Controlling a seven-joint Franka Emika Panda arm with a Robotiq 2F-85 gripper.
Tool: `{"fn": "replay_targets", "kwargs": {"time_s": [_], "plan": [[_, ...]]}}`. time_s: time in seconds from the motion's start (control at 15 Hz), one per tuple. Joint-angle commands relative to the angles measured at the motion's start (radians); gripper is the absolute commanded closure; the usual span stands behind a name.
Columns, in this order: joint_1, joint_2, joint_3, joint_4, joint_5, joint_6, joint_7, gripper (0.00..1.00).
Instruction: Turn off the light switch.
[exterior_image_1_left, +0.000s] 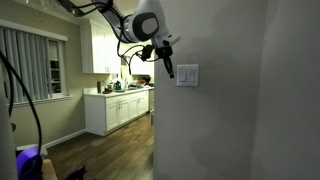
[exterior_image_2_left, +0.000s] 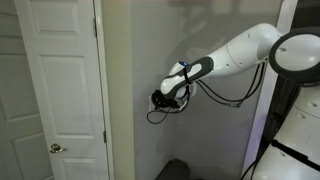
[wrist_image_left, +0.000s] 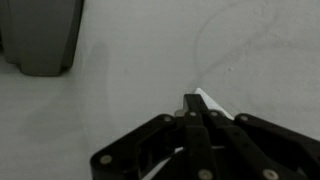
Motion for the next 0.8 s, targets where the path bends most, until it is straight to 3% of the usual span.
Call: {"fn": "replay_targets", "kwargs": {"time_s": [0.0,0.33,0.73], "plan": [[0.005,0.05,-0.01,-0.004,0.087,0.112,0.017,1.0],[0.013,0.114,-0.021,0.033,0.18,0.224,0.009,1.0],[0.015,0.188,-0.025,0.122,0.243,0.231,0.004,1.0]]}}
